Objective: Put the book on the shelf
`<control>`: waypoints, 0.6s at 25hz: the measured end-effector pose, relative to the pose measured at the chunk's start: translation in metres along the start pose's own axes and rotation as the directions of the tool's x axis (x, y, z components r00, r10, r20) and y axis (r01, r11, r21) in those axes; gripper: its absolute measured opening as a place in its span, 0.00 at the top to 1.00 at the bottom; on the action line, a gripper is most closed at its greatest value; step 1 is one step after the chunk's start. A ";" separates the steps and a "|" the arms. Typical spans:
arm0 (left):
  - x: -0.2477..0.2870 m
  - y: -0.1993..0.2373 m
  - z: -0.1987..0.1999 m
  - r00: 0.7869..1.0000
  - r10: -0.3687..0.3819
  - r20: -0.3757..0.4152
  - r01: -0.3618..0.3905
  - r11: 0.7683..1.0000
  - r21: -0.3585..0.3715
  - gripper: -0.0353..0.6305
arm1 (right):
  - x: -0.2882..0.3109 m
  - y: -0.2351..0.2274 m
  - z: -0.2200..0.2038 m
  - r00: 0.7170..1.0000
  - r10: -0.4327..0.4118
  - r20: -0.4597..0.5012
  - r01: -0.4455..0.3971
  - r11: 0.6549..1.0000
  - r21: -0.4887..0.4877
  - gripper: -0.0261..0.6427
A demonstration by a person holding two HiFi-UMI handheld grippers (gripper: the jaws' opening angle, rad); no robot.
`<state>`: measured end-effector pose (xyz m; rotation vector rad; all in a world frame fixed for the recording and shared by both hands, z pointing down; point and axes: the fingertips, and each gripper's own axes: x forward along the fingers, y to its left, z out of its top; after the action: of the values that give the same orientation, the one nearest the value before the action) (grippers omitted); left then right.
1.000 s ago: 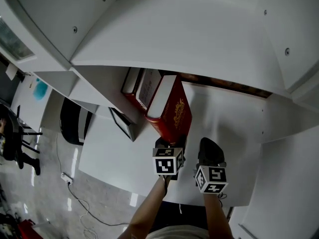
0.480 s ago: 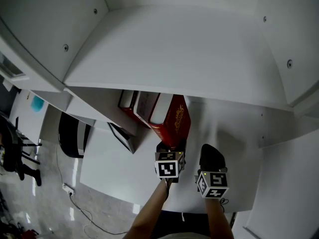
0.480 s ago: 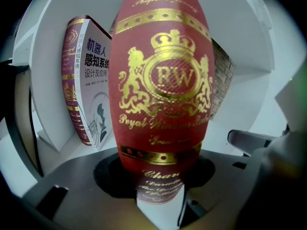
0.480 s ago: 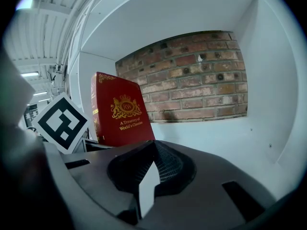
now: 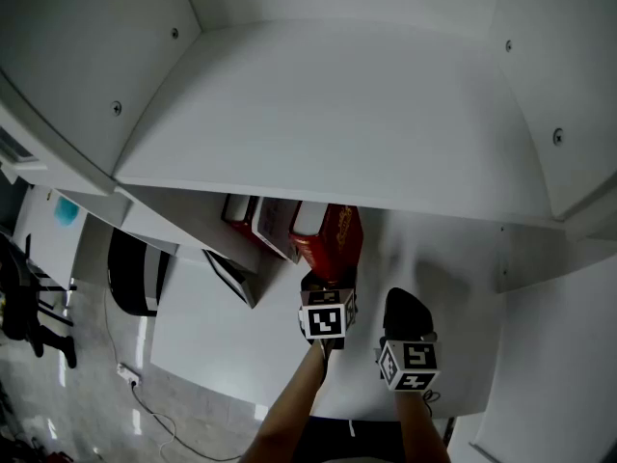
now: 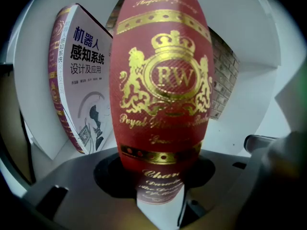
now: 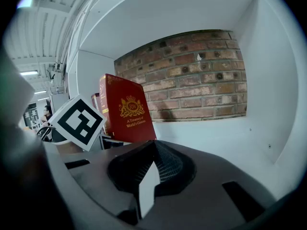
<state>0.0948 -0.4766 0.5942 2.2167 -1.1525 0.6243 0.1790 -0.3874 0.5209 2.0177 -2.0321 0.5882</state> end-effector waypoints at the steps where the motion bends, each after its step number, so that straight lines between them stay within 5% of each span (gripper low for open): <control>1: 0.003 0.001 0.002 1.000 0.003 0.003 -0.003 1.000 0.005 0.58 | 0.000 0.000 0.000 1.000 0.000 -0.001 0.000 1.000 -0.001 0.94; 15: 0.020 0.005 -0.005 1.000 0.025 -0.004 -0.025 1.000 0.011 0.58 | 0.002 -0.004 -0.005 1.000 0.000 -0.013 0.000 1.000 -0.003 0.94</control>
<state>0.1008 -0.4872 0.6117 2.2120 -1.1789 0.6473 0.1820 -0.3873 0.5269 2.0065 -2.0244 0.5971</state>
